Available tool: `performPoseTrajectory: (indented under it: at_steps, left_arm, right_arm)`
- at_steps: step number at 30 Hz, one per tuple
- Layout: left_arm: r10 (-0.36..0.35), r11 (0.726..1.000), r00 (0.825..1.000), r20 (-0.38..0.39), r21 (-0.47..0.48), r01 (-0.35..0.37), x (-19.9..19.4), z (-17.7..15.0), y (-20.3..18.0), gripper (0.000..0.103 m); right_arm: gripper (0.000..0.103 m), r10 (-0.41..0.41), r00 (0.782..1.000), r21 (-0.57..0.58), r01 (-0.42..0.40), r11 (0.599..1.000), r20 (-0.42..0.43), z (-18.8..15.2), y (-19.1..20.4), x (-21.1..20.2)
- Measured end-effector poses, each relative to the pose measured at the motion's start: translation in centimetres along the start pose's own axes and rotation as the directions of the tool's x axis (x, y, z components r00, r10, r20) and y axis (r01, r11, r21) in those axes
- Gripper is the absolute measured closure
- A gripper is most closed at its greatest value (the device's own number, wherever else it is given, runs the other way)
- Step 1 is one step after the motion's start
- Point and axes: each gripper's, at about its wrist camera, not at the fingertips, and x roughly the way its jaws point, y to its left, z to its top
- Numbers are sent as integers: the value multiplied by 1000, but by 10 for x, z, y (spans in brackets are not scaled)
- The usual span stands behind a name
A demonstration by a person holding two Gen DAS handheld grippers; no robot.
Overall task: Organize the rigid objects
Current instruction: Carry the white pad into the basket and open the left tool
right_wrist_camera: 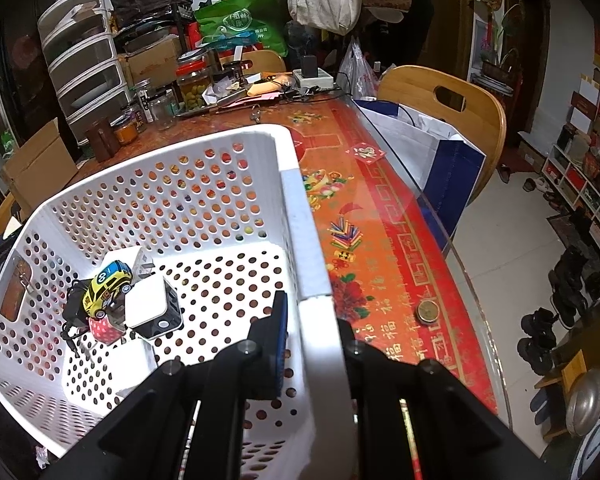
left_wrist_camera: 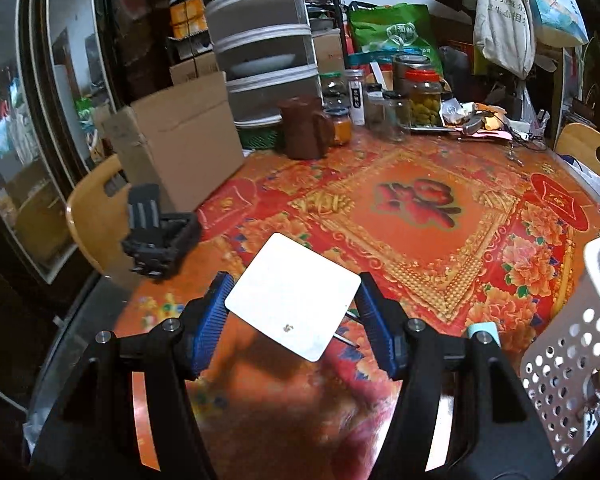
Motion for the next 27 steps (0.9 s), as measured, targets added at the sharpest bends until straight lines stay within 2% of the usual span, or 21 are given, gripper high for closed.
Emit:
performPoseTrajectory:
  at_steps: [8,13,17,20,27]
  left_arm:
    - [43,999,999,24,0,-43,-51,11,-2,43]
    - [39,999,999,36,16,-40,-85,16,-15,43]
    - [-13,998,999,44,68,10,-120,19,-38,43]
    - [-80,989,996,35,126,75,-146,19,-63,43]
    - [-169,947,985,-10,276,166,-186,12,-132,42]
  right_arm:
    - [91,32,999,-11,-32,999,16,0,0,-2]
    - [91,46,998,-12,-46,999,31,-1,0,-3]
    - [91,49,998,-14,-49,999,38,-1,0,-4]
    - [91,49,998,-14,-49,999,37,-1,0,-4]
    - [91,50,998,-14,-49,999,38,-1,1,-4]
